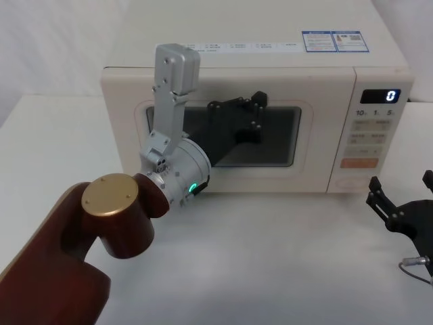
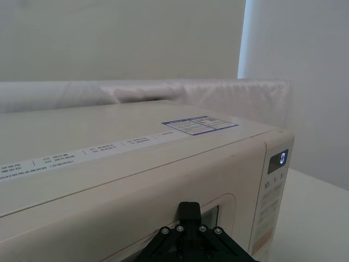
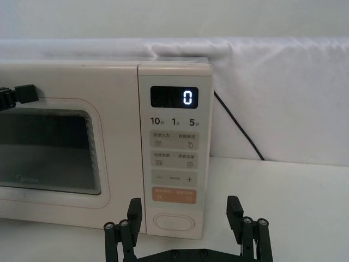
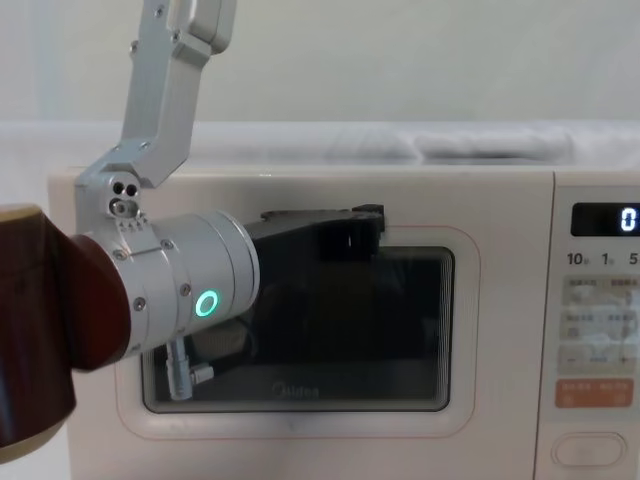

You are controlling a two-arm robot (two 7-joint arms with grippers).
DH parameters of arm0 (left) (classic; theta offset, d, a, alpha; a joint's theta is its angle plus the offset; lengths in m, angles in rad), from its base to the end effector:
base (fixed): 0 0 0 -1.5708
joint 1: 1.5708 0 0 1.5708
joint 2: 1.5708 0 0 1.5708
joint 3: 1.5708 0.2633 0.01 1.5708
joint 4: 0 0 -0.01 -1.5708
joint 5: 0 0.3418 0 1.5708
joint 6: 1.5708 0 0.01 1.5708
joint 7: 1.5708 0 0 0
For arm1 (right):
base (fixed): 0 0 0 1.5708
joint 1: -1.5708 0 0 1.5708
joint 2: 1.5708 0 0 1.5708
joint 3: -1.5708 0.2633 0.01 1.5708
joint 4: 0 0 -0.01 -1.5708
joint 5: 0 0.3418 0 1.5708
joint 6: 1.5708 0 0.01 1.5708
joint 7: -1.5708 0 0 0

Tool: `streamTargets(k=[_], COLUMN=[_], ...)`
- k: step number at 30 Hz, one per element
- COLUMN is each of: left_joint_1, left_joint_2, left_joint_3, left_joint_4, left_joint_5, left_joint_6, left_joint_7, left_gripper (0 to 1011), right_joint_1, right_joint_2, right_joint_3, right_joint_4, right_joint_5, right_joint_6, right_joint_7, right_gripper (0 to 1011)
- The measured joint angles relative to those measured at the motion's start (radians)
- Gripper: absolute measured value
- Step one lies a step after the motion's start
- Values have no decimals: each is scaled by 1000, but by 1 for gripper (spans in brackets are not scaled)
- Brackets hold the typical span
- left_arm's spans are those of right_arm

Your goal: Press the button to open the microwave door with one hand; close the microwave door with the other hand.

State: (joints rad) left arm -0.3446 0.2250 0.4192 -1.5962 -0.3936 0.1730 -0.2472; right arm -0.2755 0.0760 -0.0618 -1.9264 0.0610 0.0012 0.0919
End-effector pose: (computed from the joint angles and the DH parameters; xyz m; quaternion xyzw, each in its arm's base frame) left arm 0.4095 -0.0848 -0.1635 -0.0438 -0.0067 0.4281 0.9026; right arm 0.2885 0.0097 -0.2389 0.0278 -0.0247 -0.6416 0.7662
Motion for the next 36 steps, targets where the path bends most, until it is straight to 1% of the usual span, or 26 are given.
streamTargets(k=[2, 3, 4, 5, 7, 11, 12, 14, 15, 18, 20, 23, 25, 26, 27, 28, 30, 33, 36], left_joint_1=[3, 4, 6, 6, 6, 6, 7, 10, 14, 28, 40, 64, 95, 118, 118, 141, 168, 230, 266], left_joint_2=[-1, 1, 7, 7, 31, 61, 73, 83, 94, 115, 125, 141, 150, 154, 154, 158, 161, 170, 171], left_joint_3=[-1, -1, 0, 0, 17, 41, 52, 61, 70, 79, 80, 77, 68, 61, 61, 54, 46, 25, 12], left_joint_4=[-2, -4, -9, -9, -27, -43, -50, -56, -64, -85, -98, -125, -153, -172, -172, -190, -211, -252, -270], left_joint_5=[0, -5, -18, -18, -57, -88, -97, -103, -109, -119, -124, -130, -131, -132, -132, -133, -134, -124, -111], left_joint_6=[1, 6, 14, 14, 33, 43, 44, 45, 46, 46, 45, 37, 30, 23, 23, 17, 10, -12, -26], left_joint_7=[-3, -12, -35, -35, -109, -176, -201, -214, -225, -234, -234, -212, -176, -148, -148, -124, -101, -46, -18], left_gripper=[0, 0, 0, 0, 0, 0, 0, 0, 0, 0, 0, 0, 0, 0, 0, 0, 0, 0, 0], right_joint_1=[0, 0, 0, 0, 0, 0, 0, 0, 0, 0, 0, 0, 0, 0, 0, 0, 0, 0, 0], right_joint_2=[0, 0, 0, 0, 0, 0, 0, 0, 0, 0, 0, 0, 0, 0, 0, 0, 0, 0, 0], right_joint_3=[0, 0, 0, 0, 0, 0, 0, 0, 0, 0, 0, 0, 0, 0, 0, 0, 0, 0, 0], right_joint_4=[0, 0, 0, 0, 0, 0, 0, 0, 0, 0, 0, 0, 0, 0, 0, 0, 0, 0, 0], right_joint_5=[0, 0, 0, 0, 0, 0, 0, 0, 0, 0, 0, 0, 0, 0, 0, 0, 0, 0, 0], right_joint_6=[0, 0, 0, 0, 0, 0, 0, 0, 0, 0, 0, 0, 0, 0, 0, 0, 0, 0, 0], right_joint_7=[0, 0, 0, 0, 0, 0, 0, 0, 0, 0, 0, 0, 0, 0, 0, 0, 0, 0, 0], right_gripper=[1002, 1002, 1002, 1002, 1002, 1002, 1002, 1002, 1002, 1002, 1002, 1002, 1002, 1002, 1002, 1002, 1002, 1002, 1002])
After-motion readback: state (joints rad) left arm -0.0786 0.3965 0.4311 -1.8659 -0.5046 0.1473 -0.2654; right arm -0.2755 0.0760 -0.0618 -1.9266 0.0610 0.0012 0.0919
